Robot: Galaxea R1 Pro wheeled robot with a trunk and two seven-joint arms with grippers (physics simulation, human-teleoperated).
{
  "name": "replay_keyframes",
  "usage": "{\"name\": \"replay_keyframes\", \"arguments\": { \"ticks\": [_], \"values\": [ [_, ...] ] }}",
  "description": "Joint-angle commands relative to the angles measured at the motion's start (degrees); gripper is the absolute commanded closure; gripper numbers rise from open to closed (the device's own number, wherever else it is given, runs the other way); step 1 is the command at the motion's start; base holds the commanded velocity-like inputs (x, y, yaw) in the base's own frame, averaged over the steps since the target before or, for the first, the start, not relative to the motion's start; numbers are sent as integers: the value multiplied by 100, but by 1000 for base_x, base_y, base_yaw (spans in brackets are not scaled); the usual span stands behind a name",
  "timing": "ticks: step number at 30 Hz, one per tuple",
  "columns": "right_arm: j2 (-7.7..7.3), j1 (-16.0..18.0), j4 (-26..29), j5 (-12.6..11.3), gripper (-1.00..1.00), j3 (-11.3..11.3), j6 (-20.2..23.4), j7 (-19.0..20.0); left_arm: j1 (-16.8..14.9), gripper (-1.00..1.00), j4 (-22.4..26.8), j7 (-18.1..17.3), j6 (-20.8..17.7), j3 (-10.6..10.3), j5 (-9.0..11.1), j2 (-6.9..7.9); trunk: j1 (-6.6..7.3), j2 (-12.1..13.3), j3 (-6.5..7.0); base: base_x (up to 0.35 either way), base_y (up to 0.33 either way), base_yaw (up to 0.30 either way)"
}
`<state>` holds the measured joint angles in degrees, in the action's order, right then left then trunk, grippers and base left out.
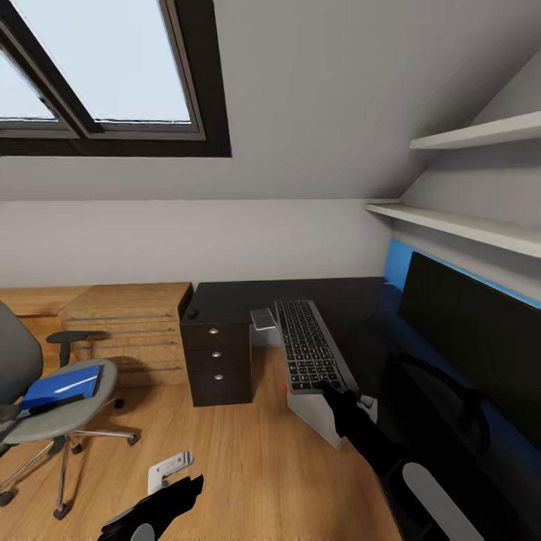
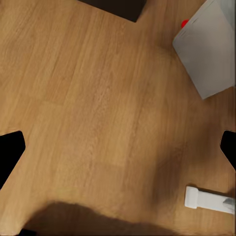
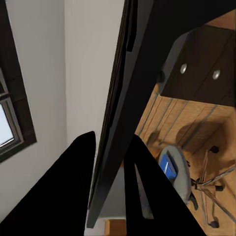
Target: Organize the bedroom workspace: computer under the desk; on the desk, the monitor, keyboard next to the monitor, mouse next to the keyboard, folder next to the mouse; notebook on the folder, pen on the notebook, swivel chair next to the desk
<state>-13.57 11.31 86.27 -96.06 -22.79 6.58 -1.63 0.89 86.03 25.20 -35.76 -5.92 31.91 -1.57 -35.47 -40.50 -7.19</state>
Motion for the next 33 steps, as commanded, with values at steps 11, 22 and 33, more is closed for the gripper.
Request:
{"name": "replay_keyframes", "arguments": {
  "ticks": [11,22,33],
  "values": [
    [-5,4,-174,-123,100,6,2,14,-6,-100,3,55,-10,3,56,6,243,434,190,-284,-244,0],
    [3,7,-453,-116,100,133,-2,31,-3,-100,2,51,-8,26,57,11,243,434,190,-258,-220,0],
    [120,225,-1710,-50,100,324,-51,40,-2,-100,2,50,-1,163,62,11,243,434,190,-22,-16,0]
  ]
}}
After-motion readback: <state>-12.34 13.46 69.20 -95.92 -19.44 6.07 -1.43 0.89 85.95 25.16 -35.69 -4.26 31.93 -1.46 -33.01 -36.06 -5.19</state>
